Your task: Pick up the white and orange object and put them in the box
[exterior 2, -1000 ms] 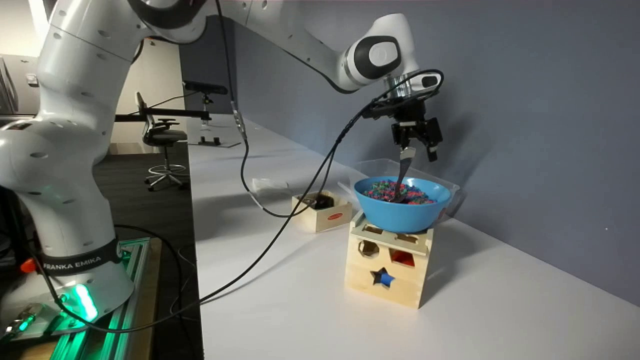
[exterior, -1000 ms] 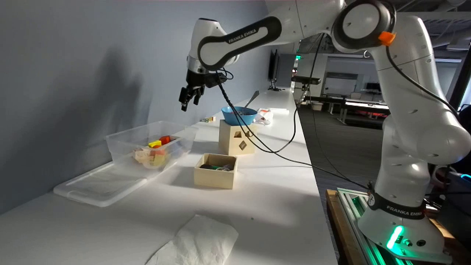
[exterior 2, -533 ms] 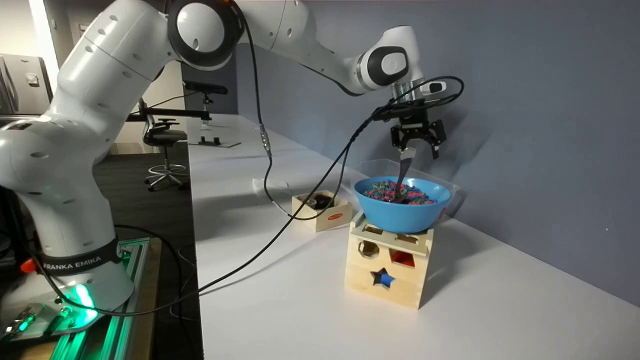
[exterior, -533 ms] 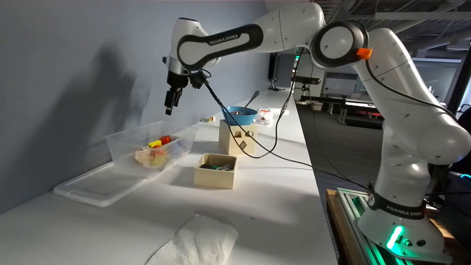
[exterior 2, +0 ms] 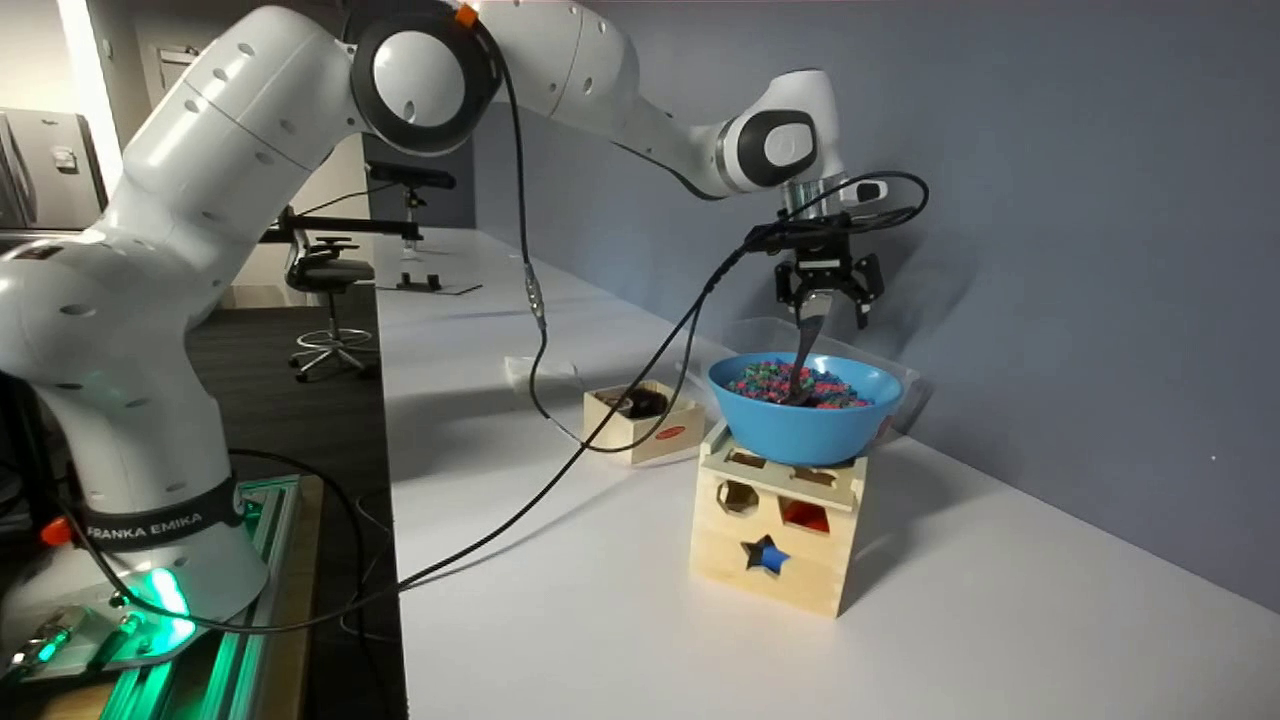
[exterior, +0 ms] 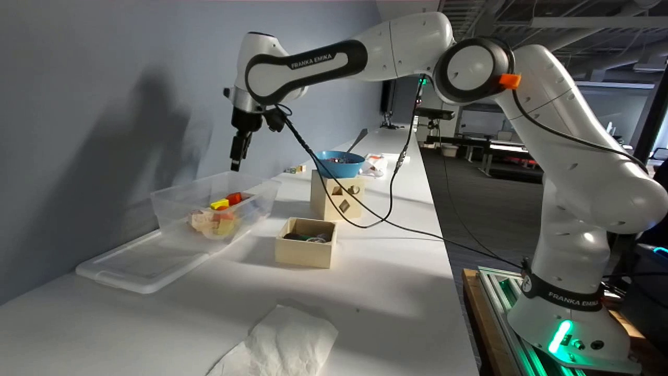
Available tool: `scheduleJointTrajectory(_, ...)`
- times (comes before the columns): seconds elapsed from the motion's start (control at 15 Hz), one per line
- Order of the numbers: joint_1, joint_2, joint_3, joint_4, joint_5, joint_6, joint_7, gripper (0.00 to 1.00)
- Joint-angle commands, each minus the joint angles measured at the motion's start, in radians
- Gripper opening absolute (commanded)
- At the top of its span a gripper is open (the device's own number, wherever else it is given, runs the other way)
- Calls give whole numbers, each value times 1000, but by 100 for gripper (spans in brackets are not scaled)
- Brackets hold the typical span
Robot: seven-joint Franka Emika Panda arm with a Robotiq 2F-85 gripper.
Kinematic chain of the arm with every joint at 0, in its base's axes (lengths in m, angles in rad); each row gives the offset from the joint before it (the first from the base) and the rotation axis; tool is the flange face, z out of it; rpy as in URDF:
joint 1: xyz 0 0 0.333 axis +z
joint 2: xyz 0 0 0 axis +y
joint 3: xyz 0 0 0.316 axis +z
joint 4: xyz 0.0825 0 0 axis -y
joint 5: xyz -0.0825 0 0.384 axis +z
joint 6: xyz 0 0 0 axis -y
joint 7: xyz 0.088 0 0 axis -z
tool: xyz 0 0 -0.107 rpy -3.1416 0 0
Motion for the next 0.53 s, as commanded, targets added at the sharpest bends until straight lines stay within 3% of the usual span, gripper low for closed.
scheduleJointTrajectory(0.0, -20, 109, 65, 100, 74, -29, -119, 100)
scheduleJointTrajectory(0.47, 0, 274, 90, 256, 99, -95, -136, 100)
